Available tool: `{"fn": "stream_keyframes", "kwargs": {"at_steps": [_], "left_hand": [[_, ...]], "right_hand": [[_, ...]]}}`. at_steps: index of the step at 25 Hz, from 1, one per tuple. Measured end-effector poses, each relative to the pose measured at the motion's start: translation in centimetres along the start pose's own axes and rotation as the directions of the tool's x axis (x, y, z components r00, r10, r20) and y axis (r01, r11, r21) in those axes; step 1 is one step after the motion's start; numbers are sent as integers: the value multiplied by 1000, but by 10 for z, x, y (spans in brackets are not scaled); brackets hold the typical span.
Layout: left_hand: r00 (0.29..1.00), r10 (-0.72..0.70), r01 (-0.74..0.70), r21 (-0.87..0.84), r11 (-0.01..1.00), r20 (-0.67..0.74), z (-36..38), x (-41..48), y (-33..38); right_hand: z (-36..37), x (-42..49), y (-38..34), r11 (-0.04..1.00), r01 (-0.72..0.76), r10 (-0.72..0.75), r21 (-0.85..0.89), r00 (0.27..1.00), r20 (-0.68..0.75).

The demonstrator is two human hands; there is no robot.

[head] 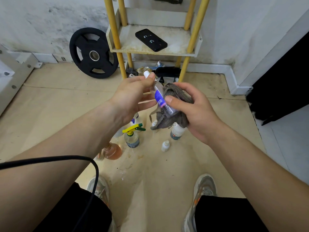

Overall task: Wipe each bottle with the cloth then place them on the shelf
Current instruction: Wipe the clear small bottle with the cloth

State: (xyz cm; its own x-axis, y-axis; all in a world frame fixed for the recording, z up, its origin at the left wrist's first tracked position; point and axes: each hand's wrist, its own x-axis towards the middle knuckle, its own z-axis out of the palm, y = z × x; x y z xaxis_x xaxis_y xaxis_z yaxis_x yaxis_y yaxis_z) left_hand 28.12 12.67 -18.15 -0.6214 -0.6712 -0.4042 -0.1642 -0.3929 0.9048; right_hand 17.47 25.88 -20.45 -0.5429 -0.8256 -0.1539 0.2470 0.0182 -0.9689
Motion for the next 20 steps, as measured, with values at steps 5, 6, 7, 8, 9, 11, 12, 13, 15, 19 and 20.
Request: {"fn": "stream_keyframes", "kwargs": {"at_steps": [5, 6, 7, 8, 9, 11, 12, 13, 15, 19, 20], "left_hand": [[978, -10, 41, -146, 989, 208, -6, 7, 4], [980, 12, 17, -143, 990, 198, -7, 9, 3], [984, 37, -14, -134, 991, 172, -7, 10, 1], [989, 56, -39, -124, 992, 139, -6, 10, 0], [992, 66, -54, -113, 992, 104, -6, 10, -2], [997, 62, -56, -115, 992, 47, -4, 9, -5], [999, 46, -43, -134, 990, 24, -4, 9, -6], [1000, 25, -24, -154, 988, 5, -3, 8, -7], [1000, -15, 12, -182, 983, -19, 1, 6, -8], [997, -70, 75, -179, 981, 37, 6, 0, -14], [994, -85, 95, -164, 982, 65, 8, -1, -16]], "right_hand": [[-4, 3, -4, 879, -258, 202, 402, 963, 176], [-4, 3, -3, 884, -249, 196, 396, 966, 170], [-4, 4, -1, 898, -222, 182, 380, 974, 138], [-4, 4, 1, 919, -173, 149, 353, 984, 93], [-3, 4, 1, 949, -105, 93, 297, 994, 53], [-3, 2, 1, 997, 70, -71, 44, 997, 23], [-3, 0, -1, 979, 161, -158, -124, 987, 33], [-2, -1, -1, 929, 241, -235, -282, 970, 54], [-1, -4, 1, 774, 353, -348, -525, 931, 114], [0, -5, 5, 695, 346, -382, -630, 920, 84], [-2, -4, 4, 744, 318, -353, -587, 934, 58]]}}
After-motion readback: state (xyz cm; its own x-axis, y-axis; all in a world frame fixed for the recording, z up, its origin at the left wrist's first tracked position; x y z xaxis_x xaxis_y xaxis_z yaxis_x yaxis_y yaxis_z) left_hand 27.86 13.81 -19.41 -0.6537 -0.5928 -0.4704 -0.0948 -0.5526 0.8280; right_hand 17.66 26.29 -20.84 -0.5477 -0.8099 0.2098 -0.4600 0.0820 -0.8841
